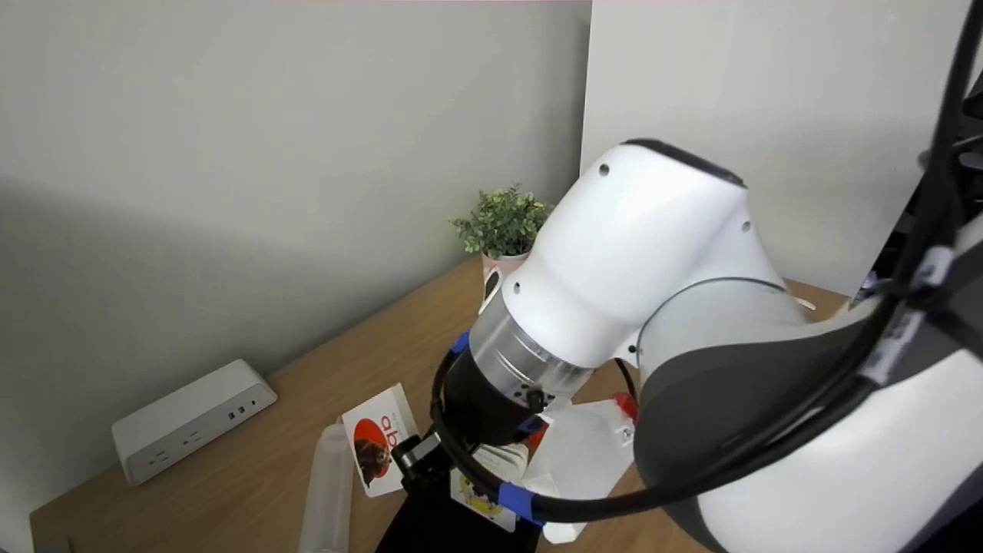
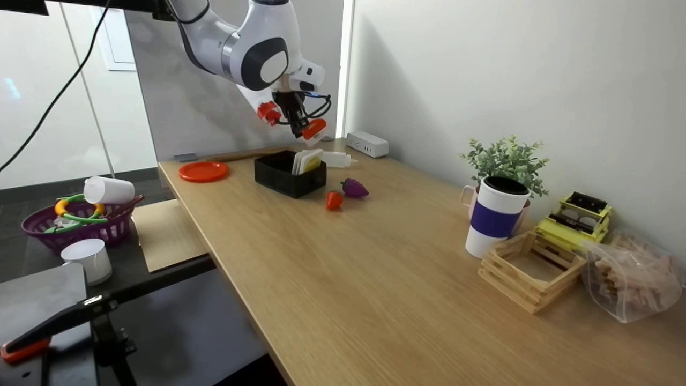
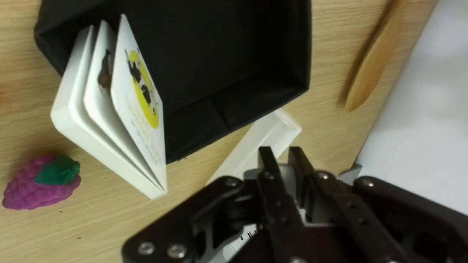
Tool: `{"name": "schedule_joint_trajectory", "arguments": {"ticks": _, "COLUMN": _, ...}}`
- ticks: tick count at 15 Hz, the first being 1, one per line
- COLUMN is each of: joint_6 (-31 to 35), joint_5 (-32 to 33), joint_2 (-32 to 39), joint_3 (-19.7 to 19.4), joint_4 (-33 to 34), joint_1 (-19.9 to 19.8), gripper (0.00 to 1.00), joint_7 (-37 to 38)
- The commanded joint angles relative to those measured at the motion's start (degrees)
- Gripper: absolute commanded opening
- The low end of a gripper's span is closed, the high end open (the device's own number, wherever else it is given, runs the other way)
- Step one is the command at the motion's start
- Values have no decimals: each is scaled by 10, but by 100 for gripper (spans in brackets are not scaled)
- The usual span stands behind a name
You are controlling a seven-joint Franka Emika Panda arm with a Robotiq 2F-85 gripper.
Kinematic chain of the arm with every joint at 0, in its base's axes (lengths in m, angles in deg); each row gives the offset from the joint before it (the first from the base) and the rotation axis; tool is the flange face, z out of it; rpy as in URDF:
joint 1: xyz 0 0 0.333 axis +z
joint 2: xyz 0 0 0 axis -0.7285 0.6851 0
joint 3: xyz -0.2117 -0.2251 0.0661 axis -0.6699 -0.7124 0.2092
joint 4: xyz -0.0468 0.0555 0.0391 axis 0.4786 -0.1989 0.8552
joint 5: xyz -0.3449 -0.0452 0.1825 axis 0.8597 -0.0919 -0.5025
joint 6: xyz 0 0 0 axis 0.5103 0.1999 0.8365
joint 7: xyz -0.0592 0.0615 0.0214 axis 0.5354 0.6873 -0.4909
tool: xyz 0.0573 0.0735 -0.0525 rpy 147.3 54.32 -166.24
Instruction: Pick up the two small books from the table and put them in the black bowl.
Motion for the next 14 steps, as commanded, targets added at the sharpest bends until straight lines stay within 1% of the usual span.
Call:
{"name": "schedule_joint_trajectory", "arguments": {"ticks": 1, "joint_6": -87, "joint_5": -24, "joint_2": -115, "joint_3": -56, "joint_4": -76, "joint_1": 56, "gripper": 3, "joint_7": 85}}
{"name": "schedule_joint_trajectory", "arguments": {"ticks": 2, "joint_6": -123, "joint_5": -14, "joint_2": -134, "joint_3": -78, "joint_4": -81, "joint_1": 75, "gripper": 3, "joint_7": 126}}
{"name": "schedule_joint_trajectory", "arguments": {"ticks": 3, "joint_6": -159, "joint_5": 0, "joint_2": -152, "joint_3": -92, "joint_4": -84, "joint_1": 87, "gripper": 3, "joint_7": 165}}
{"name": "schedule_joint_trajectory", "arguments": {"ticks": 5, "joint_6": -232, "joint_5": 36, "joint_2": -178, "joint_3": -103, "joint_4": -81, "joint_1": 93, "gripper": 3, "joint_7": 243}}
{"name": "schedule_joint_trajectory", "arguments": {"ticks": 6, "joint_6": -268, "joint_5": 48, "joint_2": -187, "joint_3": -99, "joint_4": -76, "joint_1": 86, "gripper": 3, "joint_7": 273}}
{"name": "schedule_joint_trajectory", "arguments": {"ticks": 7, "joint_6": -312, "joint_5": 49, "joint_2": -193, "joint_3": -84, "joint_4": -69, "joint_1": 70, "gripper": 3, "joint_7": 288}}
{"name": "schedule_joint_trajectory", "arguments": {"ticks": 8, "joint_6": -356, "joint_5": 35, "joint_2": -195, "joint_3": -63, "joint_4": -60, "joint_1": 51, "gripper": 3, "joint_7": 288}}
{"name": "schedule_joint_trajectory", "arguments": {"ticks": 9, "joint_6": -390, "joint_5": 0, "joint_2": -193, "joint_3": -35, "joint_4": -52, "joint_1": 23, "gripper": 3, "joint_7": 251}}
{"name": "schedule_joint_trajectory", "arguments": {"ticks": 11, "joint_6": -426, "joint_5": -59, "joint_2": -186, "joint_3": 1, "joint_4": -42, "joint_1": -18, "gripper": 3, "joint_7": 174}}
{"name": "schedule_joint_trajectory", "arguments": {"ticks": 13, "joint_6": -460, "joint_5": -98, "joint_2": -171, "joint_3": 21, "joint_4": -29, "joint_1": -48, "gripper": 3, "joint_7": 97}}
{"name": "schedule_joint_trajectory", "arguments": {"ticks": 14, "joint_6": -483, "joint_5": -109, "joint_2": -162, "joint_3": 25, "joint_4": -23, "joint_1": -59, "gripper": 3, "joint_7": 64}}
